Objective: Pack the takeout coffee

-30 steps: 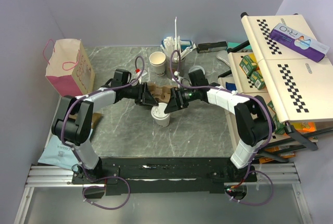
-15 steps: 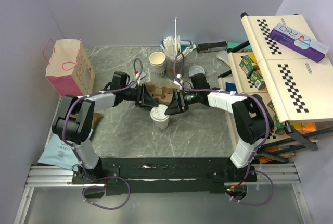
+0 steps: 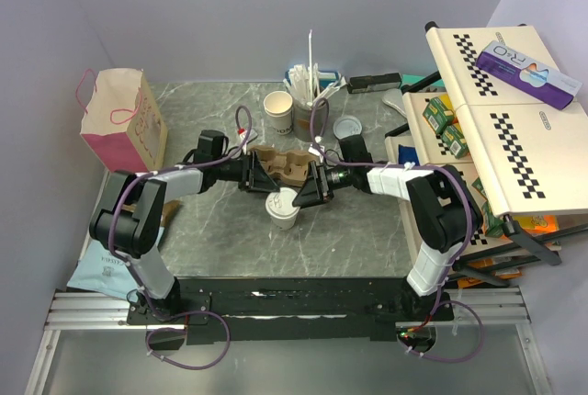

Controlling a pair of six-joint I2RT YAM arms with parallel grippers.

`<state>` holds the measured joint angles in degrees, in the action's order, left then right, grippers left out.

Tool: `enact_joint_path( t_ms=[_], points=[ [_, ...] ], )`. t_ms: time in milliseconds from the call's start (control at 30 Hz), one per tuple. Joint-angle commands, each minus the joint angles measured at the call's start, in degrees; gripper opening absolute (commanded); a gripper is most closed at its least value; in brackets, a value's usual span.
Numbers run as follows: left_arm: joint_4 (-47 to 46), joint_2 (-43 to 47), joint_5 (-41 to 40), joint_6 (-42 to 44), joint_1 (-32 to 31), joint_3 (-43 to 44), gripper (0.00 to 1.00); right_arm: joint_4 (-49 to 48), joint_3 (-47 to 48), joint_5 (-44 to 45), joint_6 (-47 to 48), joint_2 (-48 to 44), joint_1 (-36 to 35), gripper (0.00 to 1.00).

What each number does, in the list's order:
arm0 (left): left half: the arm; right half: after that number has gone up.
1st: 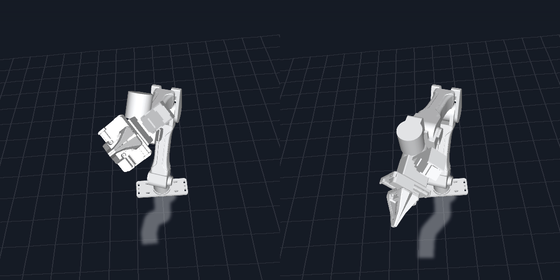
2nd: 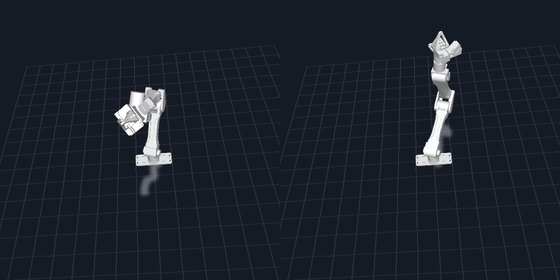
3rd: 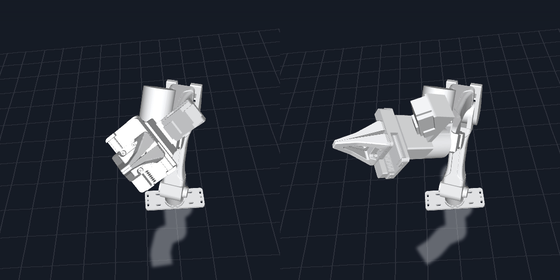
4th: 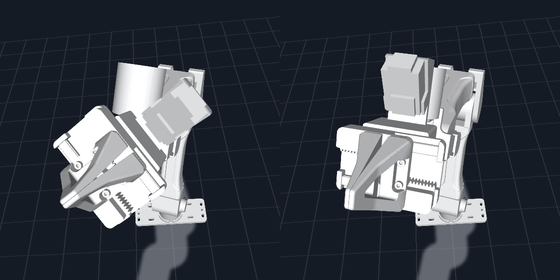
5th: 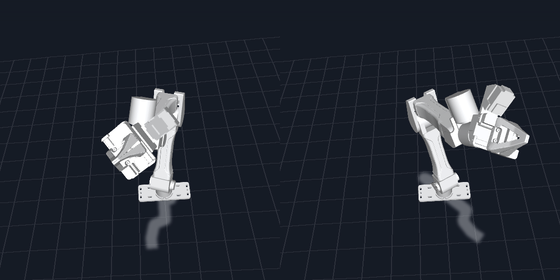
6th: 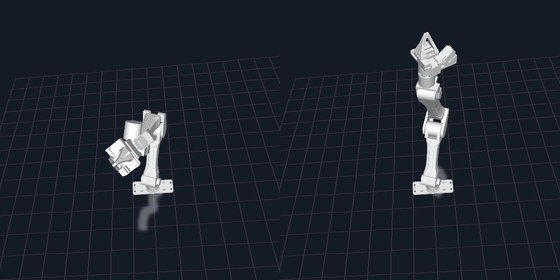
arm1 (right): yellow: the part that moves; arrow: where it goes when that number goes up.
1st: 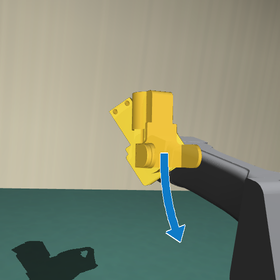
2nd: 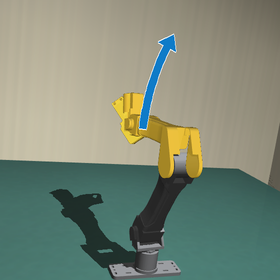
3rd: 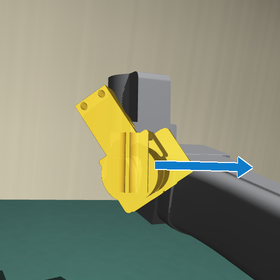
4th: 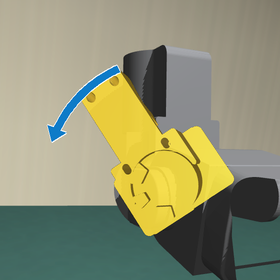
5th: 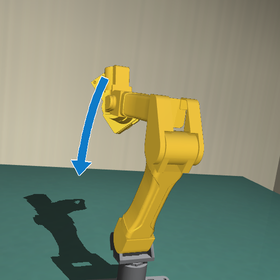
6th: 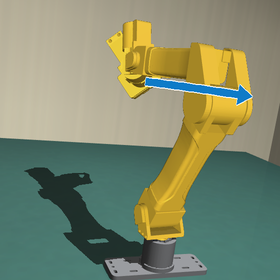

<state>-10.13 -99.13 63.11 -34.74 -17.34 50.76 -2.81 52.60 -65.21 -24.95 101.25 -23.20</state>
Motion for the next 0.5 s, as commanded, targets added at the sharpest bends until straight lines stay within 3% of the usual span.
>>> enact_joint_path(
  t_ms=[0, 467],
  points=[
    [1.17, -0.1, -3.0, 1.78, -0.15, -3.74, 0.38, -2.73, -1.71, 2.28, -0.45, 2.89, 0.17, 0.6],
    [-0.42, -0.97, -7.39, 2.75, -0.15, -6.99, 0.36, -3.96, -0.57, 4.04, -3.7, 7.99, 0.0, 0.57]
  ],
)
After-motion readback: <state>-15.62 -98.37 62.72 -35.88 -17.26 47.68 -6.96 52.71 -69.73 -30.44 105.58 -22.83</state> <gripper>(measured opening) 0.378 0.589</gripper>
